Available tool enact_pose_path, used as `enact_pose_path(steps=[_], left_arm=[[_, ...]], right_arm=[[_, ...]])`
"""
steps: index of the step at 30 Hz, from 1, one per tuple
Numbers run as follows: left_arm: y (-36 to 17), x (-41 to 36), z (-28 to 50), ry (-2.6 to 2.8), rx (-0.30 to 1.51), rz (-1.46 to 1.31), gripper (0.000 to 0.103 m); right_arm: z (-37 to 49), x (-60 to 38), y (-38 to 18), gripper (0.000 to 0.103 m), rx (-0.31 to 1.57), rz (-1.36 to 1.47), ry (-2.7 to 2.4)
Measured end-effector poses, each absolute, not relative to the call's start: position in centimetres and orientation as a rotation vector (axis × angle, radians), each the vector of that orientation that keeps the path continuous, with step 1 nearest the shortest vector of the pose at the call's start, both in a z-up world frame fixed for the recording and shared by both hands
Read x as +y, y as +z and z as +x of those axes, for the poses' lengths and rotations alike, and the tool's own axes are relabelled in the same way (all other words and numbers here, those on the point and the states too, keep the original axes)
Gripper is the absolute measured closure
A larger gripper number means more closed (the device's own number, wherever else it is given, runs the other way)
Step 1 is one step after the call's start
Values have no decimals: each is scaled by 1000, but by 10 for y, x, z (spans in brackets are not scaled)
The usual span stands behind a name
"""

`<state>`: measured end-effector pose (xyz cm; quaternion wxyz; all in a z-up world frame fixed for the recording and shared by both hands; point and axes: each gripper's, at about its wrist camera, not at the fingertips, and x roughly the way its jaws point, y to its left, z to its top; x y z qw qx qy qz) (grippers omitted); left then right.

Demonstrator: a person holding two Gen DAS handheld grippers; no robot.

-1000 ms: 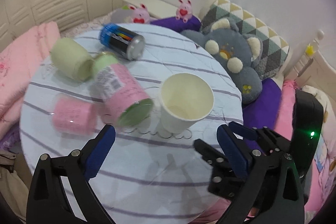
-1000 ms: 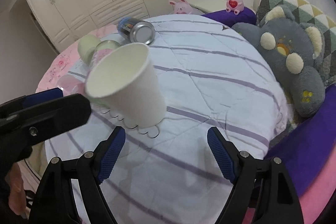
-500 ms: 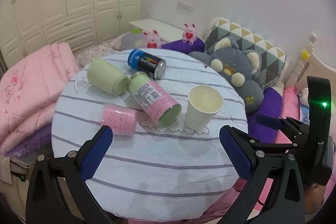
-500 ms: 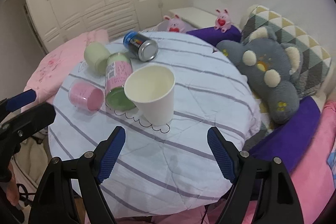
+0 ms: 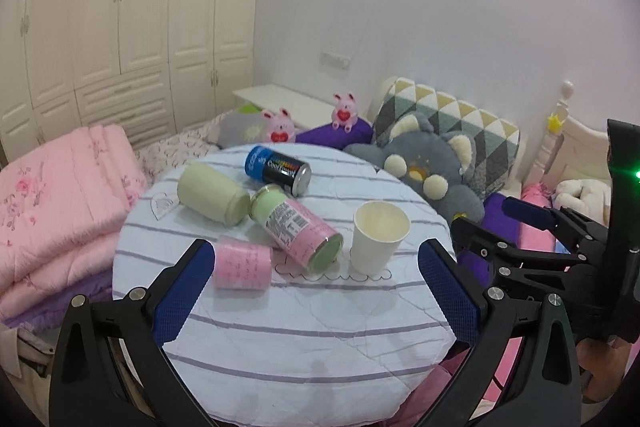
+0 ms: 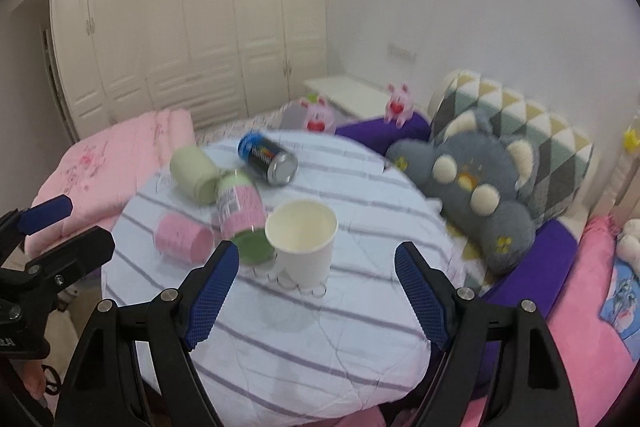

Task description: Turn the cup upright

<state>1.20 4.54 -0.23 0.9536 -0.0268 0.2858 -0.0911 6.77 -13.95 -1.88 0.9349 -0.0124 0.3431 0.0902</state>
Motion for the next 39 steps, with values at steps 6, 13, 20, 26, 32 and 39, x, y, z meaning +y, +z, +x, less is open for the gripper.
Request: enact_pose_path(steps=[6,13,20,26,32,39], left_arm=[[6,47,0,-186,507,-41,0],[10,49,-5,-184,483,-37,0],[11,47,-9,-188,478,-30,0],[13,42,-8,-193,475,-13,0],[15,37,-5,-193,475,-4,0],[14,34,-4,-186,474,2,0]], right_arm=[[59,-133,-12,21,642,-40,181],[55,-130,-10,21,613,-52,173],[53,-127,-10,21,607,-62,175],[54,-128,-10,21,607,-61,169],[54,-130,-9,21,608,-56,166],[56,-132,-10,21,613,-51,170]])
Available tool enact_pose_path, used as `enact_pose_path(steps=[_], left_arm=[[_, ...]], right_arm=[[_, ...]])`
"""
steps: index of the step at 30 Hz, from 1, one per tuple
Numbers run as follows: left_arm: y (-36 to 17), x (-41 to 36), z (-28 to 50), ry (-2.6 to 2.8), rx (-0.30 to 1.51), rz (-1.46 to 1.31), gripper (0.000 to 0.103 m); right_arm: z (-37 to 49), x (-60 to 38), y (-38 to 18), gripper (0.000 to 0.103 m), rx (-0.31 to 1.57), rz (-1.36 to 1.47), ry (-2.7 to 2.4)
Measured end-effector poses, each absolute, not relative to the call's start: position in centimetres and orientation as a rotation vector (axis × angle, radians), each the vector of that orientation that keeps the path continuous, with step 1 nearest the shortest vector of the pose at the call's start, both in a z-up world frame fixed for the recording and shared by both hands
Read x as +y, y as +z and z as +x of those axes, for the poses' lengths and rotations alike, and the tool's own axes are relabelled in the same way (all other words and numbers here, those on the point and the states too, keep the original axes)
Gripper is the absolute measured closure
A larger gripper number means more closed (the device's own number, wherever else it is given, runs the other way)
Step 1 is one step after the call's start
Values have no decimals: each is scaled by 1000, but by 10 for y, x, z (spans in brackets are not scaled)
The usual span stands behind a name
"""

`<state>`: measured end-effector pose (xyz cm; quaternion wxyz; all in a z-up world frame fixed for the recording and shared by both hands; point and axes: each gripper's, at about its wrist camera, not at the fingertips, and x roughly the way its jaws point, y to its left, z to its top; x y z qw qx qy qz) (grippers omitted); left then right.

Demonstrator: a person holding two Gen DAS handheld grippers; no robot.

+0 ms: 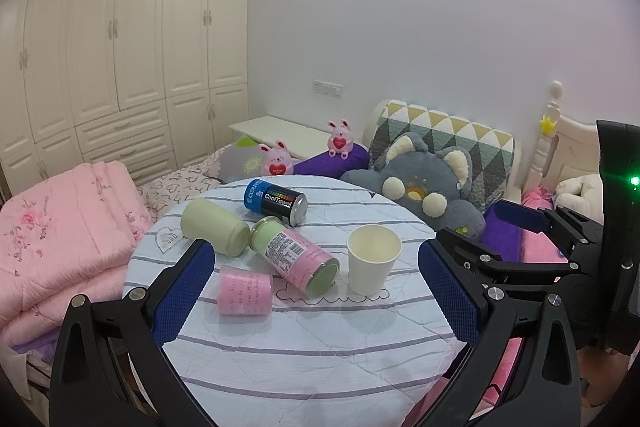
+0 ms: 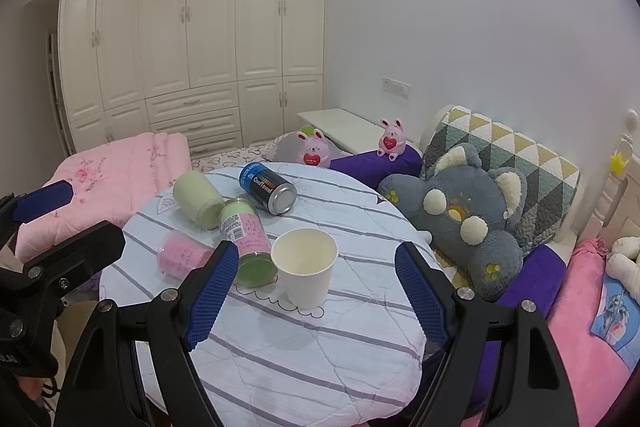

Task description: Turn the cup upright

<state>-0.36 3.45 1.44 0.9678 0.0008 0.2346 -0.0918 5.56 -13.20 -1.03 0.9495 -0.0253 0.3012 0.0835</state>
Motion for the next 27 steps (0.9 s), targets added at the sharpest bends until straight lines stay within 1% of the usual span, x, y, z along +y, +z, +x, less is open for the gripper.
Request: enact_pose_path(steps=[27], left_arm=[[8,20,4,-158,501,44,0]], right_arm=[[63,-140,-23,21,650,-23,159]])
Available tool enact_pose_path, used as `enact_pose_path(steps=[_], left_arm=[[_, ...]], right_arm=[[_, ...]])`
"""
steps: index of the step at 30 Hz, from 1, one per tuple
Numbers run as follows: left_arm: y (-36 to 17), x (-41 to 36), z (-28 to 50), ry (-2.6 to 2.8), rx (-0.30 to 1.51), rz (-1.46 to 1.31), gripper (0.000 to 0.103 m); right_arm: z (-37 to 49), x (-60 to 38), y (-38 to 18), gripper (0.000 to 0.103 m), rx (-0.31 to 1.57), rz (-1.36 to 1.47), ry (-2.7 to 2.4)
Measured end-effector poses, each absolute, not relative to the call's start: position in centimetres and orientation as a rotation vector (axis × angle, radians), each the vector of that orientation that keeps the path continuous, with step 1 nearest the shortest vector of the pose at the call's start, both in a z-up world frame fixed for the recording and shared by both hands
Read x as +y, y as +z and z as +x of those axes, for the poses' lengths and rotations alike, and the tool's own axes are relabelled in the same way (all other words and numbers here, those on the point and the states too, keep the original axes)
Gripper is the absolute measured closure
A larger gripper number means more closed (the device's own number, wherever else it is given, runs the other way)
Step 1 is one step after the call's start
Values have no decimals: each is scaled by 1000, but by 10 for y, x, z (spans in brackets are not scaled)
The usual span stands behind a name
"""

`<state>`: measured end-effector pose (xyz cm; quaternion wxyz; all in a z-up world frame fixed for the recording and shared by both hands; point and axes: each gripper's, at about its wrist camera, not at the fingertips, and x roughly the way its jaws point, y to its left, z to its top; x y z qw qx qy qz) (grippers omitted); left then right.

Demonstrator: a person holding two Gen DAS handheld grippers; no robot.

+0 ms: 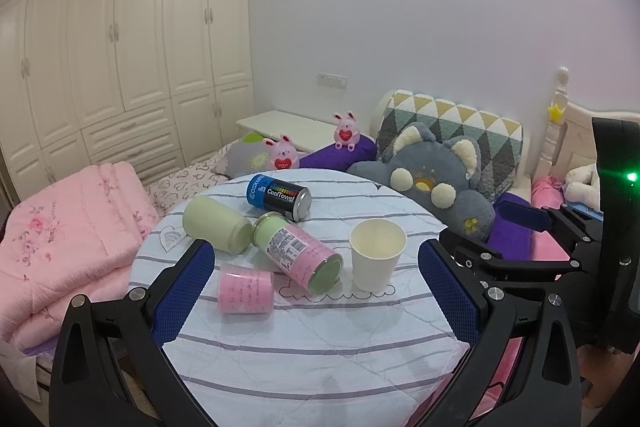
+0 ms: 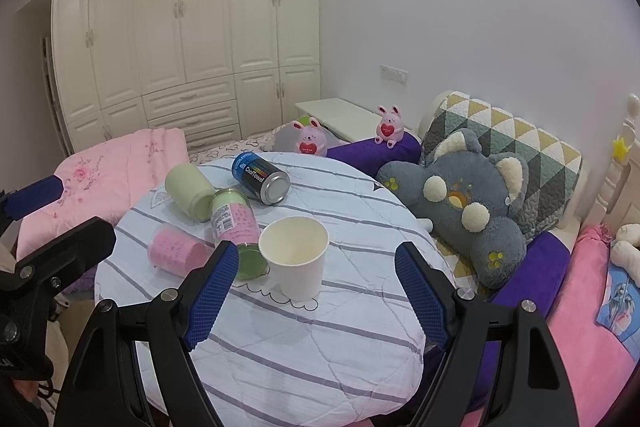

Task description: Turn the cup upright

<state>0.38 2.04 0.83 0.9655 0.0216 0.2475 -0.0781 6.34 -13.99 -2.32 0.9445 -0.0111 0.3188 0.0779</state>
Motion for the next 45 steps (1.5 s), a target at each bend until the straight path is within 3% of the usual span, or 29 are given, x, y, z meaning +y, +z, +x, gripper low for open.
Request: enact_pose_path(steps=[22,45], left_arm=[[14,14,2,-119,505,56,0],[10,6,10,-158,511,55,0]], right_arm=[[66,-142,-25,21,639,-10,192],[51,-148,-2,21,472,-75,-35]])
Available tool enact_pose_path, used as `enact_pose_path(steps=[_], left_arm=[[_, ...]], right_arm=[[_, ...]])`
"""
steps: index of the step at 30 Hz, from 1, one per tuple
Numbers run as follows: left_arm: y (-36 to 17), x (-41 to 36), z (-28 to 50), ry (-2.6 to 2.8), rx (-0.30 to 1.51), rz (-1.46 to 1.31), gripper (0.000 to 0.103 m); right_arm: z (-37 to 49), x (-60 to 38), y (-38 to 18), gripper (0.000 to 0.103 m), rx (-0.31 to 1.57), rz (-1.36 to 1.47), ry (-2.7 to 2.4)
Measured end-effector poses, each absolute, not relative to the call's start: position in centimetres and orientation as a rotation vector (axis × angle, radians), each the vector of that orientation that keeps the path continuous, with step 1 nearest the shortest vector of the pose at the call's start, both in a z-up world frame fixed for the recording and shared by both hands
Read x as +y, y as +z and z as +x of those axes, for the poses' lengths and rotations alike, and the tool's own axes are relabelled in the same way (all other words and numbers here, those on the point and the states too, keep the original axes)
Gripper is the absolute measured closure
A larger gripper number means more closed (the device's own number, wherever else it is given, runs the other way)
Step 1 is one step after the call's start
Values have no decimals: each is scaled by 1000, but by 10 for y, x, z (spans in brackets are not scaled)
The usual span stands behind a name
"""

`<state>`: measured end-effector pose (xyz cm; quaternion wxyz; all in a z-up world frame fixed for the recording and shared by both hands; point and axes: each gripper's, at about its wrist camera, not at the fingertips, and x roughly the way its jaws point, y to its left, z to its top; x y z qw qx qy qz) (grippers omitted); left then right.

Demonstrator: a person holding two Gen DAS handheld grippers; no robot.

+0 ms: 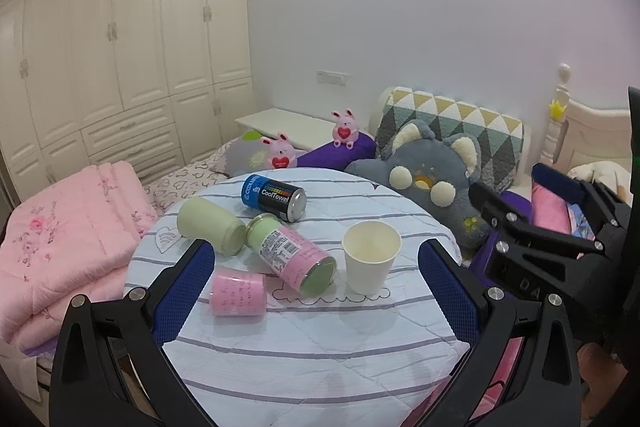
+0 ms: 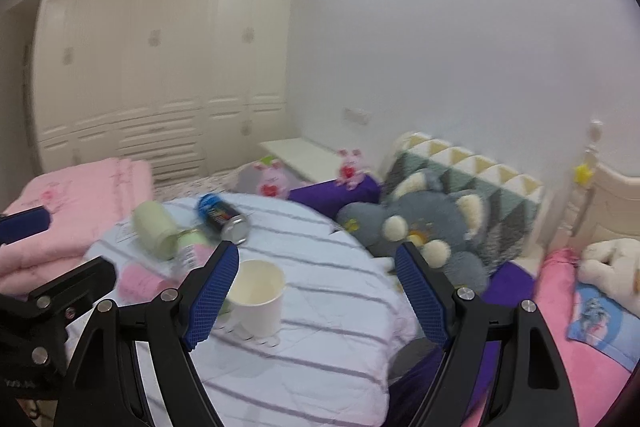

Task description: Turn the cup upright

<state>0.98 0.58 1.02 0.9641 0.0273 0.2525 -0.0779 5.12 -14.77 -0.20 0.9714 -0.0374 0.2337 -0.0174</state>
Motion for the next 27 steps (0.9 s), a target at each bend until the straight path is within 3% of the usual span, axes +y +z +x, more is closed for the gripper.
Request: enact_pose_path(steps=[27], left_arm=[[-1,16,15,-157,537,38,0]], right_arm=[[57,-140,-16,21,588,-70,-21]])
